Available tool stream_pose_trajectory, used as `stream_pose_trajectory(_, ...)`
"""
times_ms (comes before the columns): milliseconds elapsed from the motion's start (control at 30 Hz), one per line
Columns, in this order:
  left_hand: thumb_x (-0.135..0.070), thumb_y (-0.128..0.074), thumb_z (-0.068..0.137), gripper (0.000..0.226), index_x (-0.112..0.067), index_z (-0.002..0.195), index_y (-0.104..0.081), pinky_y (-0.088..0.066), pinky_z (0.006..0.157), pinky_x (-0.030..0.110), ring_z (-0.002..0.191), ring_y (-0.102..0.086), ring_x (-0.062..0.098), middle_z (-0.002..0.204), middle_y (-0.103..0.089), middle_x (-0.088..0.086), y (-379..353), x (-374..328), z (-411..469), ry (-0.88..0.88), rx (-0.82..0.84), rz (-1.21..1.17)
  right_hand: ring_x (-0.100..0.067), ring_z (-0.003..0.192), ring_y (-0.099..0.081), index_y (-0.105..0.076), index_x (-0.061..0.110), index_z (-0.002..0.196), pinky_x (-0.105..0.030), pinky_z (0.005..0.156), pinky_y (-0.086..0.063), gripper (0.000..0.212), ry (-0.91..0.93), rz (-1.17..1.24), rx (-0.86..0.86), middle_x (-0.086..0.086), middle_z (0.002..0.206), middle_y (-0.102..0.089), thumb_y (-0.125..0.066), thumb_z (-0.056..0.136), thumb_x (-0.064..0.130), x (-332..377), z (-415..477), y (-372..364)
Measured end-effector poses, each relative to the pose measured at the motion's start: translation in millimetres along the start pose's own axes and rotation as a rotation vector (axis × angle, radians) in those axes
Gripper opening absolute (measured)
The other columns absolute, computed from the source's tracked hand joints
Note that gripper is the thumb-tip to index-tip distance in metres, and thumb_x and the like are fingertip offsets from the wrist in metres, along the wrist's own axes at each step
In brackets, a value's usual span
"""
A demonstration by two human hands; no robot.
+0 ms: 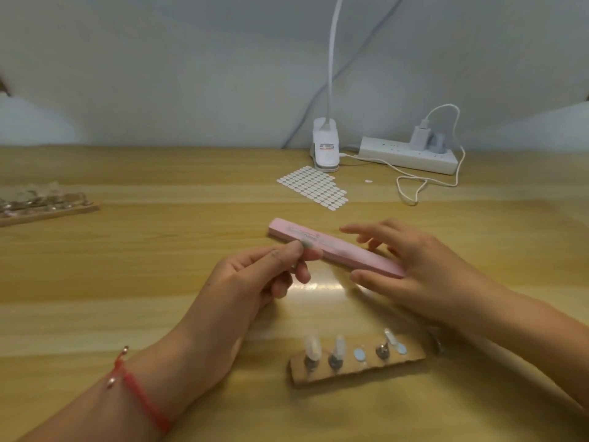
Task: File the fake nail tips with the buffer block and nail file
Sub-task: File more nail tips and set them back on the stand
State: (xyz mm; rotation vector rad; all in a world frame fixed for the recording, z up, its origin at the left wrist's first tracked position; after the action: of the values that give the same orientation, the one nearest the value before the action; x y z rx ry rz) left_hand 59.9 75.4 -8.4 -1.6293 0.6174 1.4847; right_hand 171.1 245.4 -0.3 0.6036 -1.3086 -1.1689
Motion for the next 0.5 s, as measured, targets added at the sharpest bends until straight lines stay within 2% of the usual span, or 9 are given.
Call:
stream_pose_trajectory(100,-0.042,-0.065,0.069,0.03,-0.019,0.082,-0.079,-0.04,0.054,0.009,0.055,-0.041,0.003,0.064,-0.061,-0.007,-0.3,0.1,-0.4,0.002,-0.003,0.003,0.005,0.104,-0.044,-0.033,0.055,0.142,-0.02,0.088,-0.039,0.063,0.013,-0.144,0.102,0.028,0.114,-0.047,-0.054,0.083,0.06,3.0,19.3,-2.9)
stream_pose_trajectory(167,-0.04,-0.066,0.07,0.028,-0.018,0.082,-0.079,-0.04,0.055,0.009,0.055,-0.042,0.003,0.065,-0.06,-0.007,0.3,-0.2,-1.1,0.007,0.009,-0.001,-0.002,0.102,-0.049,-0.033,0.052,0.144,-0.024,0.086,-0.043,0.061,0.04,-0.217,0.108,0.026,0.11,-0.049,-0.061,0.091,0.04,6.9,32.8,2.7)
stream_pose_trajectory(233,-0.033,-0.075,0.067,0.022,-0.018,0.083,-0.079,-0.041,0.055,0.009,0.056,-0.042,0.003,0.066,-0.06,-0.006,0.5,-1.2,-2.4,0.022,0.022,-0.013,-0.008,0.098,-0.056,-0.03,0.05,0.147,-0.03,0.085,-0.051,0.068,0.01,-0.286,0.085,0.023,0.109,-0.054,-0.064,0.093,0.026,3.7,42.0,18.2)
stream_pose_trajectory(300,-0.039,-0.072,0.064,0.029,-0.018,0.084,-0.079,-0.042,0.055,0.009,0.056,-0.043,0.003,0.067,-0.06,-0.006,1.3,-2.0,-3.1,0.029,0.02,-0.043,-0.013,0.092,-0.062,-0.032,0.047,0.146,-0.038,0.085,-0.057,0.074,-0.038,-0.223,-0.063,0.015,0.106,-0.06,-0.07,0.089,0.018,-2.9,42.2,44.4)
stream_pose_trajectory(333,-0.042,-0.069,0.065,0.032,-0.019,0.083,-0.079,-0.042,0.055,0.009,0.056,-0.043,0.003,0.067,-0.06,-0.006,1.5,-2.1,-2.9,0.032,0.014,-0.055,-0.014,0.089,-0.065,-0.036,0.045,0.142,-0.036,0.085,-0.059,0.074,-0.045,-0.144,-0.182,0.011,0.105,-0.062,-0.073,0.086,0.014,-5.2,37.5,58.8)
stream_pose_trajectory(400,-0.04,-0.072,0.065,0.028,-0.02,0.083,-0.079,-0.042,0.055,0.009,0.056,-0.043,0.003,0.067,-0.061,-0.007,1.2,-3.0,-3.1,0.034,0.018,-0.052,-0.012,0.092,-0.068,-0.046,0.042,0.135,-0.024,0.085,-0.057,0.064,0.002,0.041,-0.396,0.007,0.107,-0.065,-0.073,0.083,0.017,-1.9,19.9,79.9)
stream_pose_trajectory(433,-0.036,-0.077,0.066,0.023,-0.02,0.083,-0.079,-0.042,0.056,0.009,0.056,-0.043,0.003,0.067,-0.062,-0.007,0.8,-3.1,-2.6,0.032,0.022,-0.042,-0.008,0.097,-0.068,-0.051,0.042,0.133,-0.019,0.087,-0.055,0.058,0.045,0.121,-0.452,0.009,0.111,-0.066,-0.07,0.082,0.023,3.6,10.5,83.4)
stream_pose_trajectory(500,-0.038,-0.071,0.071,0.022,-0.021,0.083,-0.079,-0.042,0.057,0.009,0.057,-0.043,0.004,0.067,-0.063,-0.007,0.3,-2.9,-2.4,0.029,0.023,-0.022,-0.006,0.107,-0.066,-0.057,0.043,0.128,-0.017,0.092,-0.052,0.05,0.11,0.262,-0.457,0.013,0.117,-0.065,-0.065,0.08,0.031,16.8,-5.5,75.8)
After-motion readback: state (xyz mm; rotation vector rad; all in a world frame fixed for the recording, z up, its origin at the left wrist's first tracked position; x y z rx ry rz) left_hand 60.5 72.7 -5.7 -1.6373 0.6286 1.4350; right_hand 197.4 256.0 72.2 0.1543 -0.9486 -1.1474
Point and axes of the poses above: each hand's wrist, its own z-axis towards the middle knuckle, its own y-axis out of the back of the hand, x = y × z, the point moved 5 cm from there along z, towards the middle knuckle
